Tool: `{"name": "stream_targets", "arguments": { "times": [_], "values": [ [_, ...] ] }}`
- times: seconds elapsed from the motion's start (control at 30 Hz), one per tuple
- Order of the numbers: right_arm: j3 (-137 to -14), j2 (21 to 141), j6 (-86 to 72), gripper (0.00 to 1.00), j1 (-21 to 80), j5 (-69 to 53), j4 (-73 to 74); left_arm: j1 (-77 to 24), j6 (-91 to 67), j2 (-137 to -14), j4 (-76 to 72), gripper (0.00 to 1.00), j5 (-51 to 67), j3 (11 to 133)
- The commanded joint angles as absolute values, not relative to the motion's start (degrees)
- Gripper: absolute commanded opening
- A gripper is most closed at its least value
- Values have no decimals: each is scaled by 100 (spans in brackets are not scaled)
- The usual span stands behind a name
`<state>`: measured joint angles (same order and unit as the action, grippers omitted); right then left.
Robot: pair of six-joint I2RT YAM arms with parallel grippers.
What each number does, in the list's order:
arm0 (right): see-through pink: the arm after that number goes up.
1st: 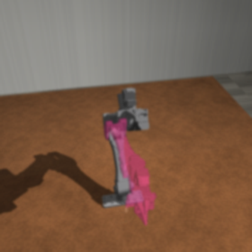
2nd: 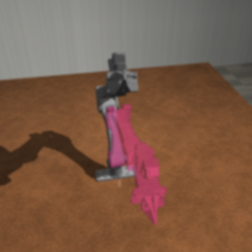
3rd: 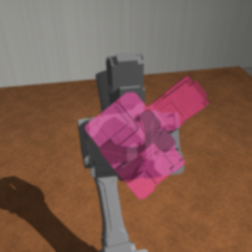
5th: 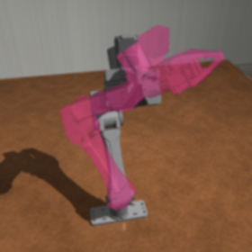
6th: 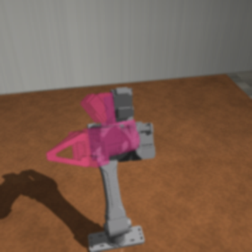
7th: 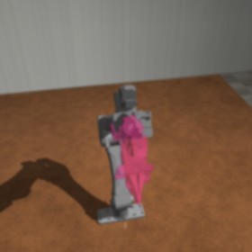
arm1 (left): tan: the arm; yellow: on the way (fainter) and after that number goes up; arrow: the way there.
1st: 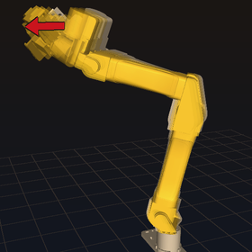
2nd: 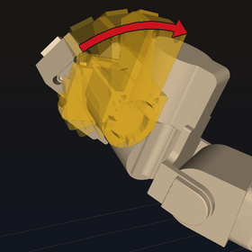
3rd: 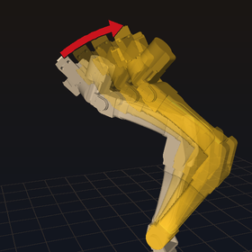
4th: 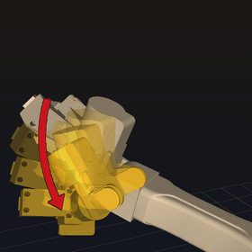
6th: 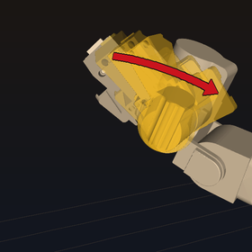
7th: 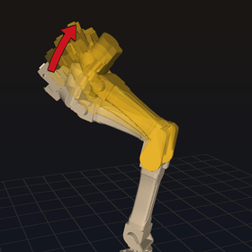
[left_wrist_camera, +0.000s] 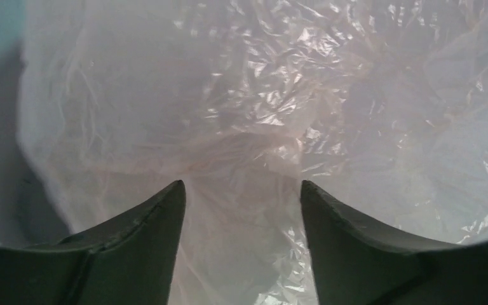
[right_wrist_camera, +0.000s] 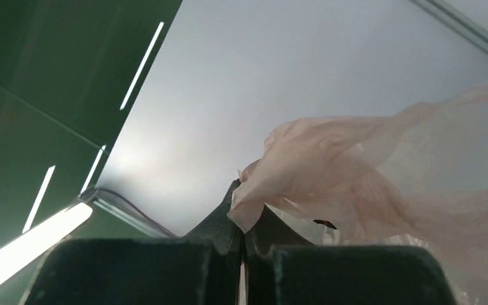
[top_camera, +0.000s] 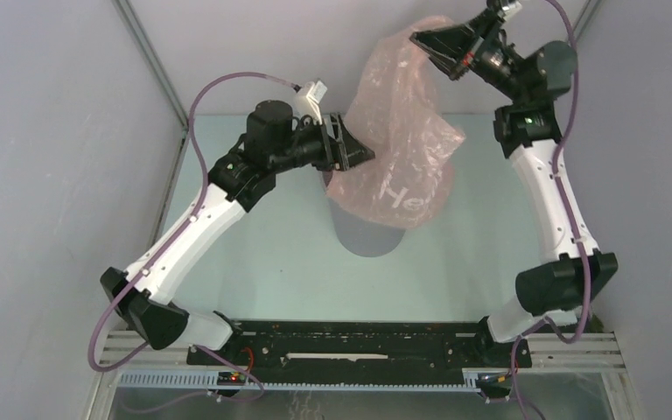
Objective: Put the trash bags into the trash bin
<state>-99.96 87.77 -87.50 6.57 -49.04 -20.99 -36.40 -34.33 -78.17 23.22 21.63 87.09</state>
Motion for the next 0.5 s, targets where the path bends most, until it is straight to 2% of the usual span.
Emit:
{"name": "stream_targets", "arguments": {
  "times": [0.0, 0.1, 0.23, 0.47],
  "values": [
    [-11316, 9419, -8762, 0, 1242, -4750, -2083, -3415, -3313, -8051, 2337, 60, 1363, 9593],
    [-11939, 9850, -8903, 0, 1530, -4687, -2101, -3183, -3363, -7966, 2443, 42, 1089, 9693],
    [-12395, 10189, -8995, 0, 1726, -4720, -2092, -2867, -3418, -7588, 2436, 24, 1010, 9500],
    [-11681, 10096, -9775, 0, 2032, -4617, -3206, -2726, -3299, -6911, 2430, 23, 827, 9027]
  ]
}}
